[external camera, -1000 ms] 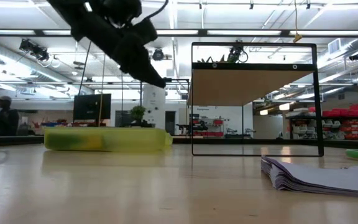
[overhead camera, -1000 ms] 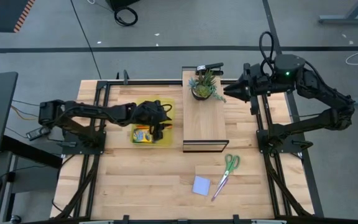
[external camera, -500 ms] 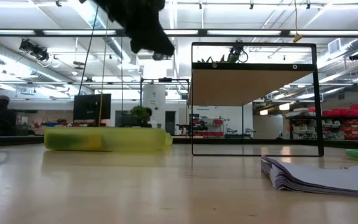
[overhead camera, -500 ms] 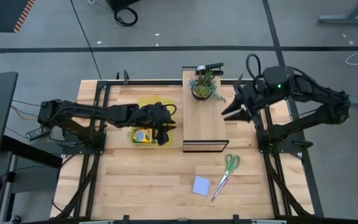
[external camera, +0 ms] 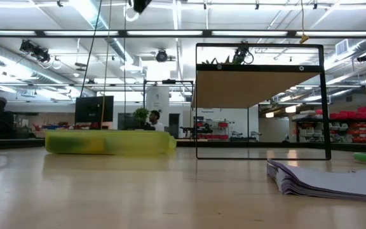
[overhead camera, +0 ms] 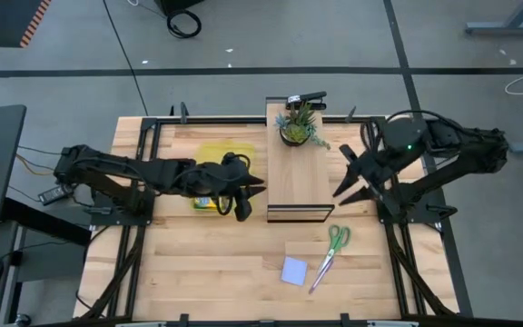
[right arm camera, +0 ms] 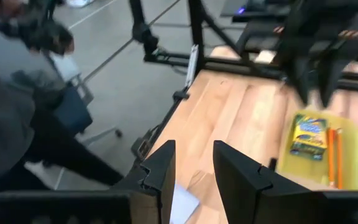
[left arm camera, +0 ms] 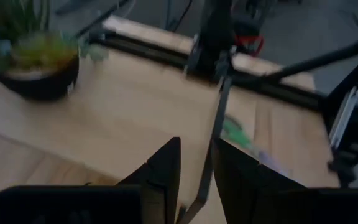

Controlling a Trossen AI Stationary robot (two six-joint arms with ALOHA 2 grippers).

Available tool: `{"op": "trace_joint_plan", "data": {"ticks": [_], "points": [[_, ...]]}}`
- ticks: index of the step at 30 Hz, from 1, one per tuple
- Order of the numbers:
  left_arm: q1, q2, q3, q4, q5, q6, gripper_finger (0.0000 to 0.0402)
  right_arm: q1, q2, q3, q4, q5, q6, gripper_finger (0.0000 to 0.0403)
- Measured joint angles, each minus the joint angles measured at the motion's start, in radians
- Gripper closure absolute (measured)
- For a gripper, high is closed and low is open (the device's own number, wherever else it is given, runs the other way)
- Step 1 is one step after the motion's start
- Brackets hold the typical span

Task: Pack school essentials
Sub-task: Put the pen into the supply box

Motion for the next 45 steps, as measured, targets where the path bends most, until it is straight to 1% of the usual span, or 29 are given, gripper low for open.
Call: {"op": "trace_joint_plan", "data": {"ticks": [3,7,10,14,20,27,31,37,42,45], "points": [[-0.025,0.0,0.055,0.002,-0.029,-0.004,0.0304,0.031,0.013,0.0,-0.032,0.0,-0.008,0.0288],[-0.047,0.0,0.111,0.021,-0.038,0.004,0.0304,0.074,0.042,0.0,-0.076,0.022,-0.001,0.0288],[-0.059,0.0,0.146,0.024,-0.038,0.005,0.0304,0.119,0.068,0.0,-0.1,0.06,0.024,0.0288],[-0.082,0.0,0.172,0.023,-0.04,0.013,0.031,0.188,0.117,0.0,-0.139,0.137,0.051,0.0288],[-0.132,0.001,0.188,0.022,-0.037,0.016,0.0324,0.276,0.193,0.0,-0.175,0.24,0.104,0.0286],[-0.196,0.001,0.19,0.015,-0.037,0.041,0.0327,0.377,0.297,0.0,-0.196,0.252,0.182,0.0265],[-0.209,0.001,0.19,-0.005,-0.036,0.042,0.0324,0.437,0.349,0.0,-0.213,0.305,0.215,0.0255],[-0.211,0.001,0.19,-0.024,-0.037,0.038,0.033,0.501,0.428,0.0,-0.234,0.399,0.16,0.0253],[-0.221,0.001,0.19,-0.042,-0.037,-0.002,0.0335,0.511,0.479,-0.002,-0.253,0.385,0.161,0.0253],[-0.243,0.001,0.19,-0.046,-0.037,0.007,0.0332,0.527,0.479,-0.043,-0.249,0.382,0.173,0.0253]]}}
